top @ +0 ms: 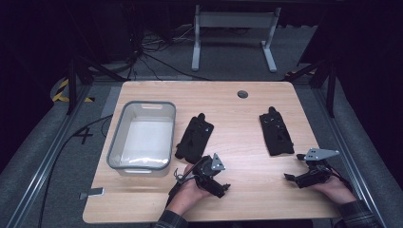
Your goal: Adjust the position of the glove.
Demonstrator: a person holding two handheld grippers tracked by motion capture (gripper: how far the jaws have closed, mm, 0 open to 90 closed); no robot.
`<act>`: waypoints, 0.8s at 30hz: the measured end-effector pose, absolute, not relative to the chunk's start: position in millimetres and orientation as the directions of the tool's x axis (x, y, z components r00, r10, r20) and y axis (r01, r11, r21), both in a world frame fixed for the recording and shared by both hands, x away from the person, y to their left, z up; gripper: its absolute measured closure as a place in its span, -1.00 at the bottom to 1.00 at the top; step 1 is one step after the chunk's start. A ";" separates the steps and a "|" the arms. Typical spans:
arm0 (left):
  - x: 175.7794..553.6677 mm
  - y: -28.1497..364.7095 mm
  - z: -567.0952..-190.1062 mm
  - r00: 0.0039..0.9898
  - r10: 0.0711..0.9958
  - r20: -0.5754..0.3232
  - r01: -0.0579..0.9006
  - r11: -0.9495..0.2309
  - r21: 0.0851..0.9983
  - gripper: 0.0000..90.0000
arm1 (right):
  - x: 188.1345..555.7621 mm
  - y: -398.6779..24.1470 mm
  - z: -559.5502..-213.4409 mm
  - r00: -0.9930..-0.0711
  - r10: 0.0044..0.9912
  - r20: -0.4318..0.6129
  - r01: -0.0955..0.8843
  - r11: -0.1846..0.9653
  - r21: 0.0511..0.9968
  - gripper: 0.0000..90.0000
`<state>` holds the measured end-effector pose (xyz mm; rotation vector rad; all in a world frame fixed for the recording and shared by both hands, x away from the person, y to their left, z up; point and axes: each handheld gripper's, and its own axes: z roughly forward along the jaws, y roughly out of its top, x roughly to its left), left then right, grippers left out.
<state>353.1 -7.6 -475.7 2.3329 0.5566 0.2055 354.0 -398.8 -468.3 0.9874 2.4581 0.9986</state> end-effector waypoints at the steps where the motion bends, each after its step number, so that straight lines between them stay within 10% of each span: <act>1: 353.2 -7.6 -475.6 0.894 0.447 -0.010 0.333 -0.650 0.683 -1.00 | 353.9 -398.9 -468.3 -0.714 0.700 -0.025 0.484 0.519 0.704 -1.00; 24: 354.8 -7.8 -475.7 0.896 0.444 -0.012 0.331 -0.650 0.684 -1.00 | 376.0 -400.4 -434.8 -0.730 0.683 -0.014 0.448 0.494 0.745 0.53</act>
